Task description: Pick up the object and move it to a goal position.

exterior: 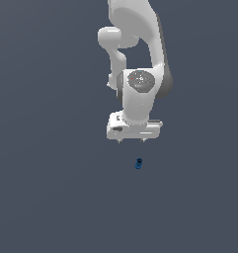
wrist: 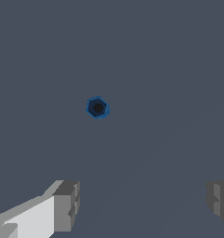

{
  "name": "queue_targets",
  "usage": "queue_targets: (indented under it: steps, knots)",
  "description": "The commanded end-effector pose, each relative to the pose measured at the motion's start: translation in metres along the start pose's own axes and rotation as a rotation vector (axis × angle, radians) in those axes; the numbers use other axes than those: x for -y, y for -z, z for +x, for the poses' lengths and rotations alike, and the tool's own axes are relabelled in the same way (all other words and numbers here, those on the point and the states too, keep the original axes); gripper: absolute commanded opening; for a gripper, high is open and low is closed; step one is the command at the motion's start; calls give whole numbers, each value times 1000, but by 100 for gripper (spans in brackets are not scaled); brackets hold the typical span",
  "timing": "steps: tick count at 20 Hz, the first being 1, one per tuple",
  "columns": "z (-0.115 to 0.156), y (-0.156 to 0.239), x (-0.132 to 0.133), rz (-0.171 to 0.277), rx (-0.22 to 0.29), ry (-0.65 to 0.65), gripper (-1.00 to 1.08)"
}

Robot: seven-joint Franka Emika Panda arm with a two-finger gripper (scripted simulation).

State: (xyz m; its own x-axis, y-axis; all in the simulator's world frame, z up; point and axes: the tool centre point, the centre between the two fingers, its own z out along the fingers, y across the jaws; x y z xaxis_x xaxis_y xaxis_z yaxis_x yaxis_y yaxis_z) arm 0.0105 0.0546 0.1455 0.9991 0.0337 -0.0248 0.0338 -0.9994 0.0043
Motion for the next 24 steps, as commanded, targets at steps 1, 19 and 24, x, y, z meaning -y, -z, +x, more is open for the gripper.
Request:
queue_targets:
  steps: [1,19,24]
  knots:
    - [5,-4,3,1,-2,-36,100]
    - [54,-44,33,9,-20,-388,100]
    - [59,-50,36,10,-23,-429,100]
